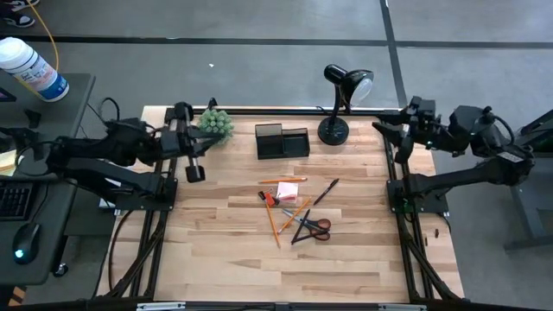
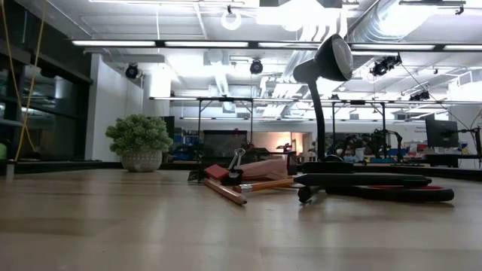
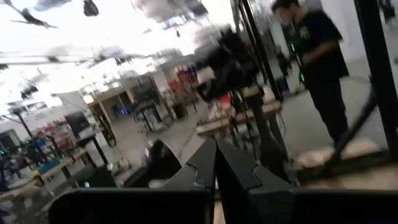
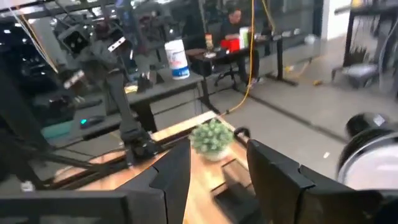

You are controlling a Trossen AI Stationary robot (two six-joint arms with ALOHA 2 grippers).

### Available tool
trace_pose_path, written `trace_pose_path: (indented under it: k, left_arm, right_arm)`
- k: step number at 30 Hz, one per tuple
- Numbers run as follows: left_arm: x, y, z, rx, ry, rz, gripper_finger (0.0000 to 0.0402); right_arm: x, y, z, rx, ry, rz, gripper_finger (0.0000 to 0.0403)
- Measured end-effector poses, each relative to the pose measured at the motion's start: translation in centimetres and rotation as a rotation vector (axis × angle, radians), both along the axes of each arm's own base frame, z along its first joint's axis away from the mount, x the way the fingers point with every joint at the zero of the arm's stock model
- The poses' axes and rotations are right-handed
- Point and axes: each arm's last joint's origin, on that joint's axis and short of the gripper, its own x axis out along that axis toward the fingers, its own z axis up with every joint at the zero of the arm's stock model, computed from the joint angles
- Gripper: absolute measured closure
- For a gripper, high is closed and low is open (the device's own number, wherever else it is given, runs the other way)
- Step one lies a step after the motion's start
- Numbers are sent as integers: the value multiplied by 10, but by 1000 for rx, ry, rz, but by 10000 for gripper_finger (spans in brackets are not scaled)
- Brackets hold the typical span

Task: Pick and place office supplies into organizer
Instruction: Put the pink sticky notes into the black desk organizer

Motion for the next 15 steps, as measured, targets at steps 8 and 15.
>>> trace_pose_path:
  k: [8,15]
  left_arm:
    - [24,1,-23,-87,160,10,401]
    - [26,0,-33,-151,241,-3,401]
  right_arm:
    - [50,3,-34,-45,371,160,232]
    - [90,1,-60,-37,562,302,234]
